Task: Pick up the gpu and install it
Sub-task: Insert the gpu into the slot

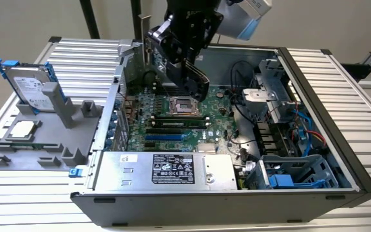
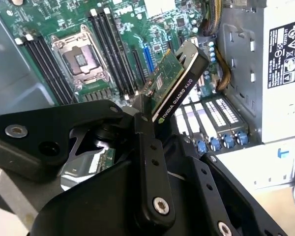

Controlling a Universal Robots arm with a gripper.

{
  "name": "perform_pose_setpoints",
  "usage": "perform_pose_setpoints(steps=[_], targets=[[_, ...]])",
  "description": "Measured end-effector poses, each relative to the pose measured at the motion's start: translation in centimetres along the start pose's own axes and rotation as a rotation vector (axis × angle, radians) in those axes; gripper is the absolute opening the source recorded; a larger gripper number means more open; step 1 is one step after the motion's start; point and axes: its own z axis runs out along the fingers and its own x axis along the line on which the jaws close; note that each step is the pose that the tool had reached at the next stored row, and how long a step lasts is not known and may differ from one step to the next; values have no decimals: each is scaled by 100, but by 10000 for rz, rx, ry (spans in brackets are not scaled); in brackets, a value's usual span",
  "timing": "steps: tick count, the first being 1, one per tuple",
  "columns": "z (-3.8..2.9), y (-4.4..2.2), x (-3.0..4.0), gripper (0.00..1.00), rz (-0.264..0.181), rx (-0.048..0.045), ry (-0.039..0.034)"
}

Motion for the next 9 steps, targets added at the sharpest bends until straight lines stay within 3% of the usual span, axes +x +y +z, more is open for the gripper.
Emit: perform_pose_setpoints(steps=[9], targets=[[0, 0, 0, 0, -1124, -6, 46]])
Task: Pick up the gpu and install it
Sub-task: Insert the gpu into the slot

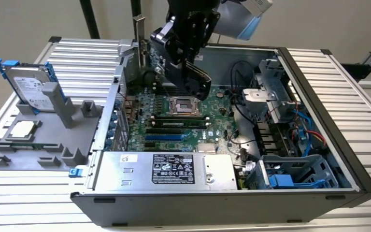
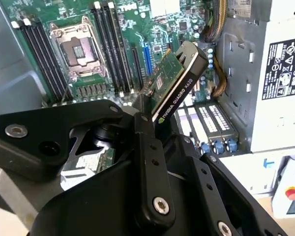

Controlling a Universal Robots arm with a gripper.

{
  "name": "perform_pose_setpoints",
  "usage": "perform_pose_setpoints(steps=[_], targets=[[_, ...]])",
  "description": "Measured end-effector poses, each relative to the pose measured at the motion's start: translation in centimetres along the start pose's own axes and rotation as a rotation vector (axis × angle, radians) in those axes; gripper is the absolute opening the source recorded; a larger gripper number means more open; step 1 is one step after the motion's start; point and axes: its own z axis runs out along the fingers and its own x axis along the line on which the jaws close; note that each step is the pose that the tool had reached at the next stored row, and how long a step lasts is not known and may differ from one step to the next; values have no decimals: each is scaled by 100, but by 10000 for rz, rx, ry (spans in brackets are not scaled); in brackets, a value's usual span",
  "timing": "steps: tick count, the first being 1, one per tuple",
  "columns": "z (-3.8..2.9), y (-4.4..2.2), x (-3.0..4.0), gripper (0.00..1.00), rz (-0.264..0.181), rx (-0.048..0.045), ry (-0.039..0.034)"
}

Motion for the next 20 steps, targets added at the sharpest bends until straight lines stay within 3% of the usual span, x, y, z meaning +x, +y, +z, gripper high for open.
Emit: perform_pose_setpoints(steps=[20], targets=[[0, -12, -10, 0, -2532, -13, 102]])
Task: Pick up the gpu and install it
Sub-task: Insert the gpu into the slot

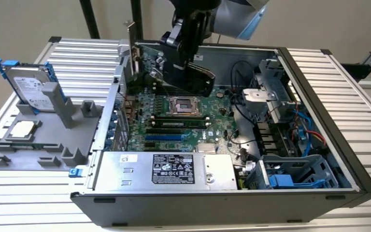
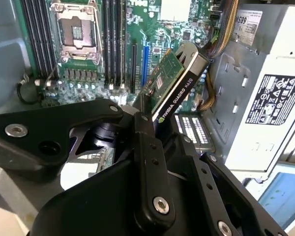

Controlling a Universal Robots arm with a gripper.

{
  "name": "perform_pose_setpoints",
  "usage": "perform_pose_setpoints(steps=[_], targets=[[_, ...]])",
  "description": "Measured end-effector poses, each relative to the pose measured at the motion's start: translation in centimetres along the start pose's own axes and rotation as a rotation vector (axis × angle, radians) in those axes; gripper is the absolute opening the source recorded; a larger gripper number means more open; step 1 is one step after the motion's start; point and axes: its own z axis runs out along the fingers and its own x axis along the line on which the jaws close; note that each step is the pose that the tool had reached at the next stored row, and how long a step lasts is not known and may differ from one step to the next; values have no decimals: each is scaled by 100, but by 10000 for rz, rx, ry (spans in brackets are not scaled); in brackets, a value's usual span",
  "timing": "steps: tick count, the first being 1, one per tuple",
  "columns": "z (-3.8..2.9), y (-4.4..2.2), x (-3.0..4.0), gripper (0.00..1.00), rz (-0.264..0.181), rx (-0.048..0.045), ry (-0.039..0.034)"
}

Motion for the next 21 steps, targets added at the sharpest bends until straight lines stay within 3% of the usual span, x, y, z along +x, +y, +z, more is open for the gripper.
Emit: perform_pose_setpoints(steps=[21], targets=[[-1, -15, -8, 0, -2430, -13, 98]])
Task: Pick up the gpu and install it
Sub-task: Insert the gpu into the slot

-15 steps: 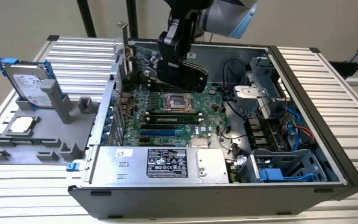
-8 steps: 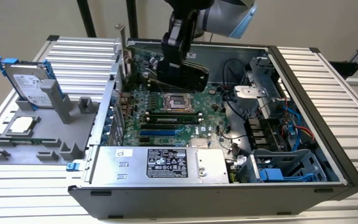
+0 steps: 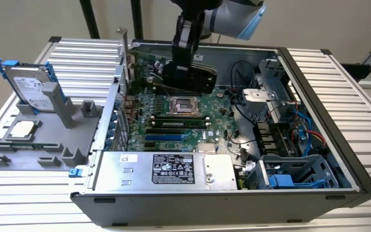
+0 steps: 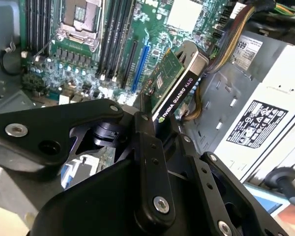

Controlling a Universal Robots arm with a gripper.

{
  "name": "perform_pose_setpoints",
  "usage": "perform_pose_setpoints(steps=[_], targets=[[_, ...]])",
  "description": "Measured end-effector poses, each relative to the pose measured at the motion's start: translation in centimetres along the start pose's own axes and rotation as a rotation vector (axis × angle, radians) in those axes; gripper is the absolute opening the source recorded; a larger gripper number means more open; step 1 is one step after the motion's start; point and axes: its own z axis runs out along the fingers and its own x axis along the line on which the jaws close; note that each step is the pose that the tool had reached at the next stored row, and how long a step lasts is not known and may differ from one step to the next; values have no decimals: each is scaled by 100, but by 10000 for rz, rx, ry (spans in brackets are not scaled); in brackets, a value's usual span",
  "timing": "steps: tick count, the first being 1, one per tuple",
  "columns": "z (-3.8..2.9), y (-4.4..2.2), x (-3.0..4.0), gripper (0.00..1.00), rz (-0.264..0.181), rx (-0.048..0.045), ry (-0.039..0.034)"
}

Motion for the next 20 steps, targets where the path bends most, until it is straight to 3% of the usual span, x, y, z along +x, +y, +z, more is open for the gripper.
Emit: perform_pose_setpoints(steps=[10, 20], targets=[[0, -2, 0, 0, -1009, -5, 41], [-2, -49, -11, 0, -1395, -6, 55]])
